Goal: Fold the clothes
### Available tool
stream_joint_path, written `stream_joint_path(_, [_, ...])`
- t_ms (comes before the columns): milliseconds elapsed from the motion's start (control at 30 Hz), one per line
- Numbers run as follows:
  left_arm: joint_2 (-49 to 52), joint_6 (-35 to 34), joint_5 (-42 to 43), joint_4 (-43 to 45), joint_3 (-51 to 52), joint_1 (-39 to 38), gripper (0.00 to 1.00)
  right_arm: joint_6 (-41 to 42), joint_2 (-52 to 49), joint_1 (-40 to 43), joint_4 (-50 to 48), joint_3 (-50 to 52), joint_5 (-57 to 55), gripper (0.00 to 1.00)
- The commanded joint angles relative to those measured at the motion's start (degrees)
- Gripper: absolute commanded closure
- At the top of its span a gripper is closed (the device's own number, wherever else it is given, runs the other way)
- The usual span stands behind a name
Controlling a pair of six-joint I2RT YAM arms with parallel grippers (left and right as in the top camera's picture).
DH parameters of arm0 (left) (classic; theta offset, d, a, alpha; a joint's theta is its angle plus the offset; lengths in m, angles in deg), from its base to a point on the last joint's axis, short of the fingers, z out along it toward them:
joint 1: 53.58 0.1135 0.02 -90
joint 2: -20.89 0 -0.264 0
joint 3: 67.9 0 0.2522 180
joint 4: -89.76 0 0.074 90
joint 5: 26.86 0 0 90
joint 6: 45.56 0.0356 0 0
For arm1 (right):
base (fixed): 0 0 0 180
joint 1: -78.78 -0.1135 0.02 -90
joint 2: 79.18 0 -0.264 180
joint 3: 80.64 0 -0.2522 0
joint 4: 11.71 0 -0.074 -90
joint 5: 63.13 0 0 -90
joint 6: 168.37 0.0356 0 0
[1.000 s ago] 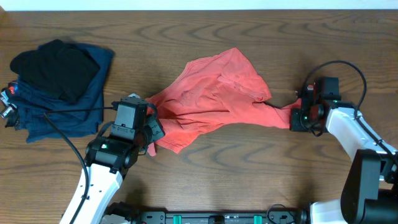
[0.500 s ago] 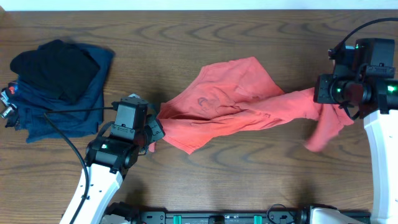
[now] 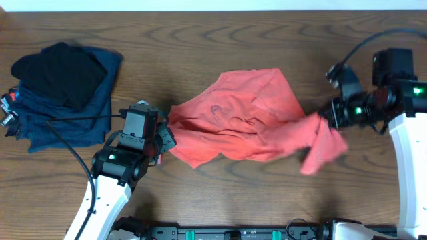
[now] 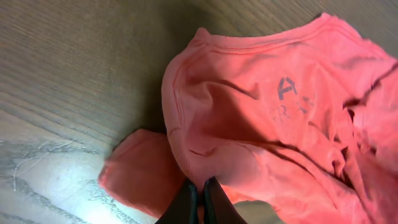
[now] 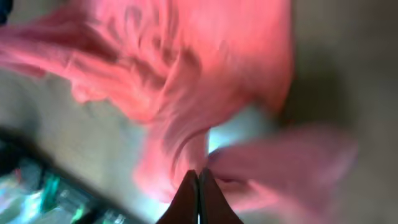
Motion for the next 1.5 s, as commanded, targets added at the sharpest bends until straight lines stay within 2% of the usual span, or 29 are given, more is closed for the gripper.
stream_joint_path(0, [0.1, 0.8, -1.6, 0.0, -0.2, 0.2, 0.94, 13.1, 0.1, 3.5, -13.2, -3.2, -11.7, 0.99])
stream_joint_path(67, [0.1, 0.8, -1.6, -0.1, -0.2, 0.2, 0.94, 19.6, -1.6, 6.0, -23.3, -3.1, -20.4, 0.97])
stream_joint_path(100, [0.1, 0.8, -1.6, -0.1, -0.2, 0.2, 0.94, 21.0, -2.6, 7.0, -25.4, -3.1, -21.6, 0.95])
stream_joint_path(133, [0.1, 0.8, -1.6, -0.1, -0.2, 0.2, 0.94, 22.0, -4.2, 8.0, -26.1, -3.1, -21.2, 0.86])
stream_joint_path(167, [0.1, 0.8, -1.6, -0.1, -0.2, 0.2, 0.94, 22.2, -5.9, 8.9, -24.2, -3.1, -19.9, 0.67])
stream_joint_path(200, [0.1, 0.8, -1.6, -0.1, -0.2, 0.2, 0.94, 22.2, -7.1, 9.2, -22.0, -3.1, -19.1, 0.58])
stream_joint_path(267, [0.1, 0.8, -1.6, -0.1, -0.2, 0.2, 0.94, 22.2, -10.6, 9.4, -13.9, -3.1, -19.2, 0.64])
stream_joint_path(367, [0.1, 0.8, -1.6, -0.1, -0.2, 0.2, 0.94, 23.3, -16.1, 9.4, -4.8, -3.1, -21.7, 0.63])
stream_joint_path(533, [0.1, 1.9, -1.6, -0.1, -0.2, 0.2, 0.94, 18.6, -20.4, 8.0, -0.8, -3.1, -14.3, 0.60])
stream_joint_path(633, [0.1, 1.9, -1.6, -0.1, -0.2, 0.2, 0.94, 16.3, -21.6, 5.3, -1.9, -3.1, -10.3, 0.58])
stream_joint_path(800, [0.1, 1.9, -1.6, -0.1, -0.2, 0.2, 0.94, 16.2, -23.6, -2.4, -9.4, -3.0, -10.6, 0.53])
stream_joint_path(1200, [0.1, 1.9, -1.5, -0.1, -0.2, 0.2, 0.94, 22.1, -36.7, -17.4, -16.1, -3.0, -19.3, 0.59])
stream_joint_path(1367, [0.1, 1.9, -1.5, -0.1, -0.2, 0.2, 0.94, 28.7, -38.5, -19.2, -18.9, -3.0, -27.3, 0.68])
stream_joint_path(1467, [0.1, 1.9, -1.5, -0.1, -0.2, 0.2, 0.94, 30.7, -38.4, -19.3, -19.6, -3.1, -28.6, 0.80])
